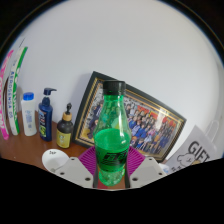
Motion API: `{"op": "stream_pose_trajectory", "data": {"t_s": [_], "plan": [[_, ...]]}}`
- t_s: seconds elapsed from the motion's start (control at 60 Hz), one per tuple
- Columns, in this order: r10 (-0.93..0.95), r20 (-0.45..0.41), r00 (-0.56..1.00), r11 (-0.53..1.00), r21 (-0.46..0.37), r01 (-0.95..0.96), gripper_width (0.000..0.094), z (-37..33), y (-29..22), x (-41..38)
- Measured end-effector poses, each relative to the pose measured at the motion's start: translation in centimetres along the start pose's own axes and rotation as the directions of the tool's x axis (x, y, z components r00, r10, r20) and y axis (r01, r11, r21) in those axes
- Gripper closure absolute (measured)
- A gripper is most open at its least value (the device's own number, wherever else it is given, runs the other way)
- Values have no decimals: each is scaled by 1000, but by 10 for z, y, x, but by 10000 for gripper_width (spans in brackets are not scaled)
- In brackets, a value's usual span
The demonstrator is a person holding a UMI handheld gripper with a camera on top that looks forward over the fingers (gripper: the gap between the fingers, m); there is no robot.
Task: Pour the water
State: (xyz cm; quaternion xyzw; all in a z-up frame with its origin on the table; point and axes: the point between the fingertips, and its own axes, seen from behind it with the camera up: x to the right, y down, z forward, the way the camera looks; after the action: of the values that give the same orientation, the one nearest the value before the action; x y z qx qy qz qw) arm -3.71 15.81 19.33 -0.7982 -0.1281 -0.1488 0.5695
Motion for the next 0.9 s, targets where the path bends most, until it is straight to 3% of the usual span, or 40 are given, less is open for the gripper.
{"op": "stream_pose_trajectory", "data": {"t_s": [0.183,0.433,0.517,0.683,0.783,0.9], "plan": [[239,104,965,971,-21,-239,581,23,45,-15],[314,138,939,950,-58,-308,567,42,91,-31],[315,141,939,949,-15,-316,560,42,89,-30],[334,135,933,942,-41,-332,391,40,93,-27],[332,123,935,943,-67,-326,74,27,91,-22],[317,93,944,945,-109,-307,82,-7,86,-18]]}}
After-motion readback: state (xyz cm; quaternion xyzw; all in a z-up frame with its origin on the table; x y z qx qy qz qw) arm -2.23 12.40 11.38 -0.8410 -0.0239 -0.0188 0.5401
